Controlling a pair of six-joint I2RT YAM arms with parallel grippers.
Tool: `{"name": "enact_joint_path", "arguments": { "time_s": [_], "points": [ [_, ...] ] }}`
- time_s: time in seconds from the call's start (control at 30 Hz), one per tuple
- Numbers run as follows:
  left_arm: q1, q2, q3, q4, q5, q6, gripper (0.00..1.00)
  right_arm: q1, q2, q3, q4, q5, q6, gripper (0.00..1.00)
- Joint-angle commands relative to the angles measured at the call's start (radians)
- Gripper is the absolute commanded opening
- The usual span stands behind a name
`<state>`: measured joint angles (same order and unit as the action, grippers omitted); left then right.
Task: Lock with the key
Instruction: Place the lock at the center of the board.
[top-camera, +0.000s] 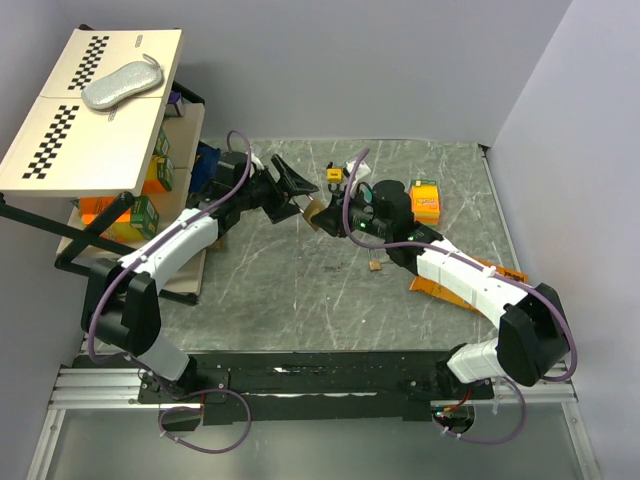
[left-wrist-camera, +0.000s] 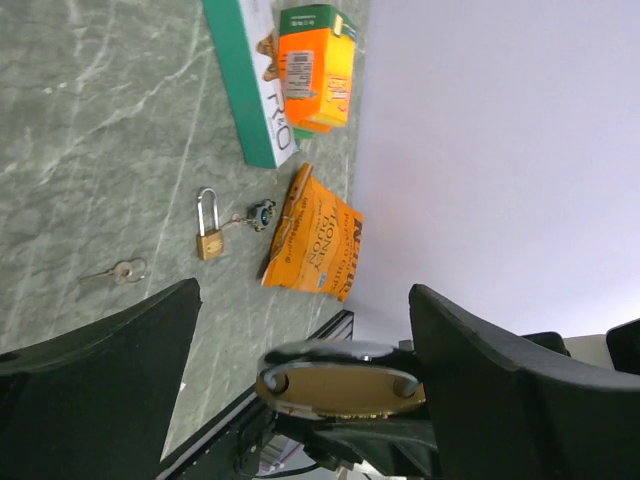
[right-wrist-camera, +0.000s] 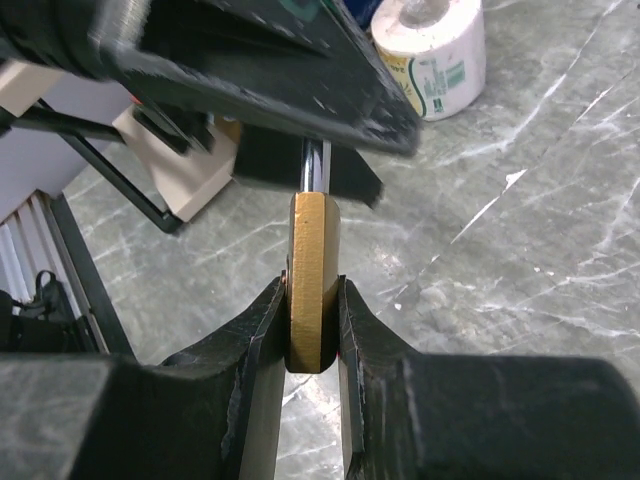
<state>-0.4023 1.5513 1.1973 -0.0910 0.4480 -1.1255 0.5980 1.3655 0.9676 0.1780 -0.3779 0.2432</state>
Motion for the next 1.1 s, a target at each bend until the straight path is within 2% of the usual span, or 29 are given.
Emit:
{"name": "enact_joint_path", "arguments": {
  "time_s": [0.0,0.13,0.27,0.33,0.37,0.47,0.6,0.7,0.8,0.83,0.87,0.9,0.93,0.97,1.0,1.07],
  "points": [
    [-0.013,0.013,0.019,0.056,0.035,-0.03,0.85,0.017,0.0,0.1,0.172,0.022,0.031,0.0],
    [-0.015,0.009,0.016,0.071,0.037,-0.03,0.76,0.026,0.01,0.109,0.161,0.045,0.036,0.0],
    [-0.018,0.009,0.021,0.074,0.035,-0.03,0.61,0.031,0.021,0.103,0.163,0.06,0.048,0.0],
    [-0.02,0.009,0.025,0.07,0.034,-0.025,0.61,0.033,0.026,0.105,0.163,0.079,0.051,0.0],
    [-0.023,0.006,0.03,0.062,0.031,-0.022,0.65,0.033,0.03,0.105,0.164,0.083,0.05,0.0],
    [-0.026,-0.002,0.027,0.048,0.023,-0.019,0.71,0.033,0.038,0.109,0.155,0.123,0.056,0.0],
    [-0.026,-0.01,0.016,0.051,0.017,-0.025,0.71,0.031,0.044,0.117,0.16,0.139,0.056,0.0],
    [-0.027,-0.016,0.015,0.053,0.014,-0.022,0.65,0.033,0.05,0.118,0.16,0.132,0.056,0.0],
    [-0.029,-0.022,0.013,0.057,0.008,-0.022,0.51,0.033,0.047,0.111,0.156,0.113,0.051,0.0],
    [-0.027,-0.023,0.007,0.059,0.012,-0.023,0.4,0.034,0.044,0.108,0.155,0.108,0.05,0.0],
    [-0.027,-0.023,0.008,0.057,0.008,-0.025,0.33,0.033,0.041,0.102,0.152,0.093,0.051,0.01],
    [-0.027,-0.02,0.01,0.048,0.001,-0.023,0.25,0.033,0.038,0.097,0.149,0.088,0.048,0.1],
    [-0.023,-0.022,0.013,0.034,-0.006,-0.017,0.09,0.033,0.034,0.091,0.146,0.079,0.045,0.2],
    [-0.021,-0.017,0.016,0.018,-0.024,-0.011,0.02,0.033,0.023,0.079,0.131,0.059,0.039,0.31],
    [-0.02,-0.014,0.022,0.001,-0.035,0.009,0.01,0.031,0.017,0.072,0.118,0.053,0.031,0.55],
    [-0.017,0.01,0.05,-0.073,-0.067,0.038,0.01,0.023,-0.014,0.053,0.074,0.042,-0.005,0.7]
  ]
}}
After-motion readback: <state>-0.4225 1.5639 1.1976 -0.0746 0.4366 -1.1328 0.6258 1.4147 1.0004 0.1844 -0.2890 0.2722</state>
